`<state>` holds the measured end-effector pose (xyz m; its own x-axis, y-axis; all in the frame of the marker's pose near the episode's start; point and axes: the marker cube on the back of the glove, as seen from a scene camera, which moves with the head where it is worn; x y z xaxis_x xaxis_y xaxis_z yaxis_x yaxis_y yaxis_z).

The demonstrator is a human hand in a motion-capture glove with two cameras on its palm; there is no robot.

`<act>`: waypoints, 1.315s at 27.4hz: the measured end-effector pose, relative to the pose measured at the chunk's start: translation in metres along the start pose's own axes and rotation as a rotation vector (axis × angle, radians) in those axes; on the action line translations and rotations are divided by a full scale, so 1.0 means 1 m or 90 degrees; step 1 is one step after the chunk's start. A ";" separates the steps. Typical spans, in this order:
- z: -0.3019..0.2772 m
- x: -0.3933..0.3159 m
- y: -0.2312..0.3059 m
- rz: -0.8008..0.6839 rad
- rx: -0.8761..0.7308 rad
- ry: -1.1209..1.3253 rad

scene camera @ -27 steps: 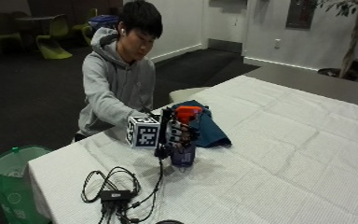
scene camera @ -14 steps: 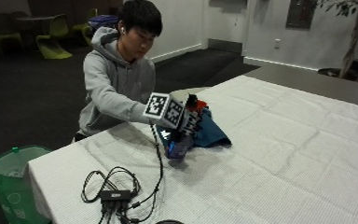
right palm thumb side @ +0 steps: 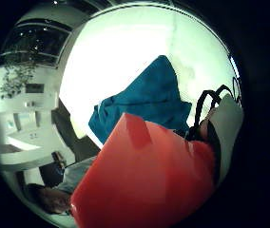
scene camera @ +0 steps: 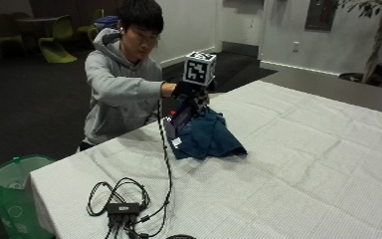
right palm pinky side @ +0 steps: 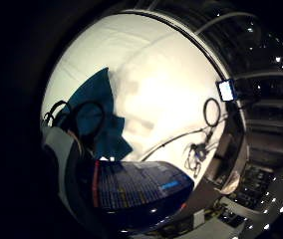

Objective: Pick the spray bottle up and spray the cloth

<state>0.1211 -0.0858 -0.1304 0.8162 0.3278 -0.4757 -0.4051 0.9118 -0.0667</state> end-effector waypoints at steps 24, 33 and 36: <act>0.010 -0.044 0.015 0.015 -0.065 0.130; 0.014 -0.042 0.015 0.026 -0.076 0.150; 0.028 -0.043 0.014 -0.018 -0.090 0.162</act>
<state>0.0919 -0.0803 -0.0866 0.7059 0.2147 -0.6750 -0.4523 0.8701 -0.1961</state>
